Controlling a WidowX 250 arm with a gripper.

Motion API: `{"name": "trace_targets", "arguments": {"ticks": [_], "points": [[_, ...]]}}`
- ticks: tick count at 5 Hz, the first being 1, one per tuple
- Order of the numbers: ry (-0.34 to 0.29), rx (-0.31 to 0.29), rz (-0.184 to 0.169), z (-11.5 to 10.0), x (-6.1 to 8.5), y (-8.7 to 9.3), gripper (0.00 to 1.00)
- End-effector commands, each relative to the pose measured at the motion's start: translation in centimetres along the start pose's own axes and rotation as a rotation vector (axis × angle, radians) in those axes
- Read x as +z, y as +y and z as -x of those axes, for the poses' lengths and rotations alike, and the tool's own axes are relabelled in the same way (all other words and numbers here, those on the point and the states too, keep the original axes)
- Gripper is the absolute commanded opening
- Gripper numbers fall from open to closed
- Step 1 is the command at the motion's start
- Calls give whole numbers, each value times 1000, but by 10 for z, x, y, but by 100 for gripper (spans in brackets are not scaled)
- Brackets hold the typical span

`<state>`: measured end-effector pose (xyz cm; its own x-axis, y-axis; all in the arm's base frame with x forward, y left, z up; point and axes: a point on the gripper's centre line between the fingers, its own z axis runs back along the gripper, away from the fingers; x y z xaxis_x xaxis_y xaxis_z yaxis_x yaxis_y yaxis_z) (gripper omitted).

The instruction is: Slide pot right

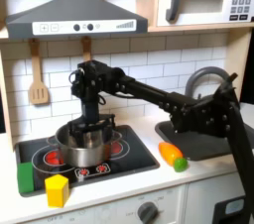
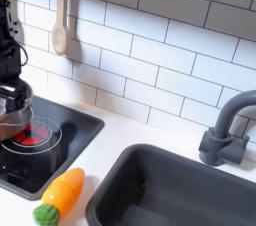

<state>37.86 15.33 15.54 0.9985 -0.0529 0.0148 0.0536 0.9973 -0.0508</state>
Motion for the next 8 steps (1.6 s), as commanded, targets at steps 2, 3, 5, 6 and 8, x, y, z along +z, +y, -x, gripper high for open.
{"name": "trace_targets", "arguments": {"ticks": [2,3,5,6,8], "points": [[16,-52,20,6,-5,-41,100],[22,-73,18,7,-5,-52,100],[27,-101,27,9,-7,-69,100],[36,-112,34,10,-9,-77,100],[24,-117,24,11,-3,-82,100]]}}
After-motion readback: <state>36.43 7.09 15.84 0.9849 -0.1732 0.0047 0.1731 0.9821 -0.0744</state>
